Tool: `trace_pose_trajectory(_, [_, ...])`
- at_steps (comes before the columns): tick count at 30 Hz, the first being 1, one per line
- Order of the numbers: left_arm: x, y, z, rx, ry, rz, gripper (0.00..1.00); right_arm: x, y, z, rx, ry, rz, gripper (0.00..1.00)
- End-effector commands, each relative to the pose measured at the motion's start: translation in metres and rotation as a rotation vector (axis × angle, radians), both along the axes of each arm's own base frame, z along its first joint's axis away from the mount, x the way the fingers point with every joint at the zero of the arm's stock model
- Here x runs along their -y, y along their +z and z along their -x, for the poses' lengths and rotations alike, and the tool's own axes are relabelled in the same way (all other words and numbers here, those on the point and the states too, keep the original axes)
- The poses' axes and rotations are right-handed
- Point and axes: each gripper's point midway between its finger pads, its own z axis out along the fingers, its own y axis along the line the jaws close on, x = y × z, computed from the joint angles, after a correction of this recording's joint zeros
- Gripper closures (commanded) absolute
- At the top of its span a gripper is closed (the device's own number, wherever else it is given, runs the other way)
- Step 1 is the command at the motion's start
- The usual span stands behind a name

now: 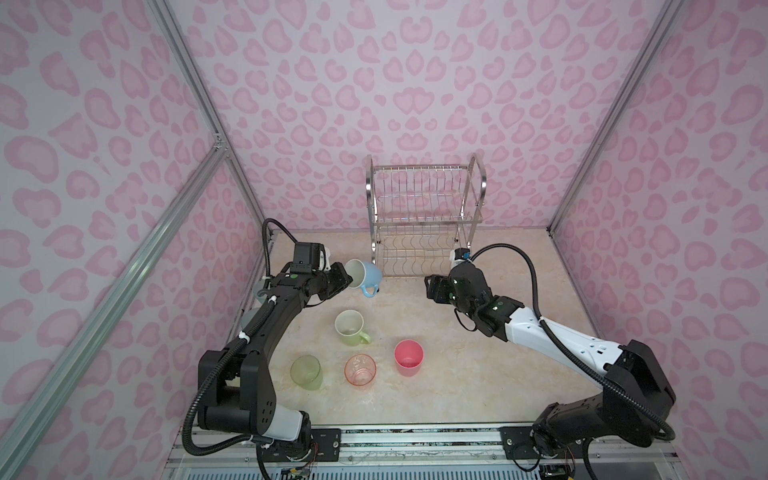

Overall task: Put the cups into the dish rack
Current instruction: 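Lift the light blue mug with the left gripper while the right gripper approaches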

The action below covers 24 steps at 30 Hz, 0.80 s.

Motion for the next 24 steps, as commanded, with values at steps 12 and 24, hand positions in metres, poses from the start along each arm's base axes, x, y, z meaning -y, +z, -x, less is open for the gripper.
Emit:
trace_pose_trajectory(12, [0.030,0.057,-0.007,0.175,0.018,0.398,0.97,-0.078,0.042,0.005,-0.150,0.095,-0.555,0.26])
trace_pose_trajectory(24, [0.042,0.065,-0.010,0.175,0.006,0.585,0.97,-0.109,0.042,0.018,-0.220,0.162,-0.874,0.29])
